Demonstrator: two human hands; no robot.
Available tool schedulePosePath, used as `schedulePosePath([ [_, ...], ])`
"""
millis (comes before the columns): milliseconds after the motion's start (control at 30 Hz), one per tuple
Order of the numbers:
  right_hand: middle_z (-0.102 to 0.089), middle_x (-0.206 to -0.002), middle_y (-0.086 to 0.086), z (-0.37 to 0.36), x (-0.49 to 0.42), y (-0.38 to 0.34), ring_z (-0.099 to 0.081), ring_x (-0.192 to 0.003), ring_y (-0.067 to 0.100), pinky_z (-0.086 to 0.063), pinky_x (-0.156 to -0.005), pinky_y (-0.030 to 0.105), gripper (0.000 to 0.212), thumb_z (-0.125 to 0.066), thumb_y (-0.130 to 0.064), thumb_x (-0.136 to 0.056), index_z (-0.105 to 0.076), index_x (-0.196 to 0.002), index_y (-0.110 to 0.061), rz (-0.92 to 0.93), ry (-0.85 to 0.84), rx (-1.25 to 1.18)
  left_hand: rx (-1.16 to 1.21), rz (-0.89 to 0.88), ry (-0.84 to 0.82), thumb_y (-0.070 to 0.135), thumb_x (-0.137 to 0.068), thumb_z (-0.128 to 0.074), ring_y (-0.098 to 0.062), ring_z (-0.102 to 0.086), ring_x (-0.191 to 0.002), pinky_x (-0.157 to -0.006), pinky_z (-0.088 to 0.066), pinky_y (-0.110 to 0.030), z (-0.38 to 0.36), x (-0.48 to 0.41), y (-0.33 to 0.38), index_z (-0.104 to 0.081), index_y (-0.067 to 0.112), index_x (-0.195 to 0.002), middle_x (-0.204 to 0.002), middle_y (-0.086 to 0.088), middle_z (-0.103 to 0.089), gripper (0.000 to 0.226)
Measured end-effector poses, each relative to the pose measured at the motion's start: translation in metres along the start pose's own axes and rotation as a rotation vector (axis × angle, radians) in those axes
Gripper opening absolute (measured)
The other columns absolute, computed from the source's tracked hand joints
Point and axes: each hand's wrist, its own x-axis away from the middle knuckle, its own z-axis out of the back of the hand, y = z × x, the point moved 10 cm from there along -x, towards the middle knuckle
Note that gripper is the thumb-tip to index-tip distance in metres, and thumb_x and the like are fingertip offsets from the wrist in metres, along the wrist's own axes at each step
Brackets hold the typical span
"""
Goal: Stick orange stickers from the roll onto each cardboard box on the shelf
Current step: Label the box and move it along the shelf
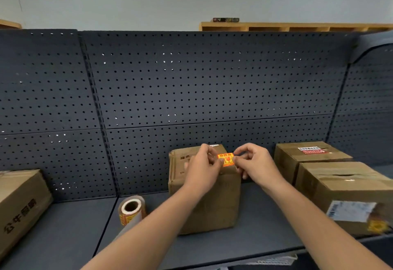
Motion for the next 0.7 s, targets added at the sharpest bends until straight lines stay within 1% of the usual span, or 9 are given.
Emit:
schedulePosePath([
  [67,-0.072,-0.069,0.009,0.000,-0.001,0.008,-0.067,-0.056,0.018,-0.055,-0.052,0.033,0.008,-0.072,-0.007,-0.094,-0.070,-0.096,-0.015,-0.014,-0.003,0.013,-0.014,0.014,-0.008,0.040,-0.094,-0.069,-0.010,-0.064,-0.091,-0.097,-0.051,-0.053,-0.008,0.000,-0.003,-0.049,0.040,-0.094,-0.087,0.014,-0.066,0.020],
  [200,-0.072,-0.069,0.009,-0.001,0.000,0.018,-0.071,-0.060,0.028,-0.062,-0.058,0.039,0.005,-0.073,-0.009,-0.093,-0.072,-0.093,-0.013,-0.033,0.008,0.015,-0.098,0.020,-0.024,0.039,-0.097,-0.066,-0.012,-0.060,-0.097,-0.102,-0.045,-0.048,-0.011,0.003,-0.004,-0.049,0.036,-0.098,-0.089,0.016,-0.063,0.017],
  [333,-0.073,-0.069,0.011,-0.006,0.002,0.023,-0.069,-0.056,0.023,-0.061,-0.057,0.035,0.004,-0.073,-0.009,-0.093,-0.073,-0.091,-0.012,-0.058,-0.002,0.020,-0.096,0.054,-0.064,0.040,-0.098,-0.065,-0.015,-0.059,-0.099,-0.101,-0.044,-0.046,-0.011,0.000,-0.009,-0.050,0.035,-0.095,-0.092,0.014,-0.063,0.016],
  [500,-0.073,-0.070,0.010,-0.009,0.001,0.023,-0.069,-0.056,0.023,-0.061,-0.059,0.033,0.004,-0.073,-0.008,-0.093,-0.073,-0.091,-0.012,-0.076,-0.039,0.040,-0.204,0.008,-0.058,0.041,-0.099,-0.058,-0.016,-0.058,-0.097,-0.096,-0.038,-0.040,-0.016,0.002,-0.006,-0.053,0.037,-0.098,-0.091,0.013,-0.064,0.007],
  [700,-0.073,-0.070,0.009,-0.009,0.003,0.023,-0.067,-0.054,0.019,-0.060,-0.056,0.030,0.004,-0.074,-0.012,-0.093,-0.073,-0.091,-0.014,-0.068,-0.032,0.074,-0.265,0.000,-0.079,0.041,-0.100,-0.054,-0.016,-0.058,-0.097,-0.100,-0.038,-0.043,-0.021,0.000,-0.006,-0.055,0.037,-0.101,-0.089,0.013,-0.064,0.005],
])
